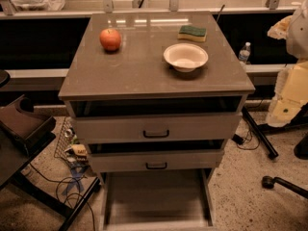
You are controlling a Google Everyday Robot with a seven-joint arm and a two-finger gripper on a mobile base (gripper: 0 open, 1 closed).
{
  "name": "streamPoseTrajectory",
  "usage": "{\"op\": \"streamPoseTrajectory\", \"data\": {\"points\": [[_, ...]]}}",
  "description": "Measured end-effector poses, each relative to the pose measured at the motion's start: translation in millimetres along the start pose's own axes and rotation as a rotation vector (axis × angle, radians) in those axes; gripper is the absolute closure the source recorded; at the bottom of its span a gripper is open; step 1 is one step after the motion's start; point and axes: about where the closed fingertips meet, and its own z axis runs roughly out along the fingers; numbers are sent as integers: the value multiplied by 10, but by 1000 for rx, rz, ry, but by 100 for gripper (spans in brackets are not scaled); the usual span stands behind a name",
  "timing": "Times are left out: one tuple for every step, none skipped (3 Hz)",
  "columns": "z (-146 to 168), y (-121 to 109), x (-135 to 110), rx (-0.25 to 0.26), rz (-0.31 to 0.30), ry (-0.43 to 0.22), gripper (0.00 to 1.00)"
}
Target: Place apple into bottom drawer
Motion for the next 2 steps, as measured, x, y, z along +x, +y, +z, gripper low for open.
{"op": "streamPoseTrajectory", "data": {"points": [[-1,0,0,0,0,0,0],[83,-141,-128,45,16,-64,0]]}}
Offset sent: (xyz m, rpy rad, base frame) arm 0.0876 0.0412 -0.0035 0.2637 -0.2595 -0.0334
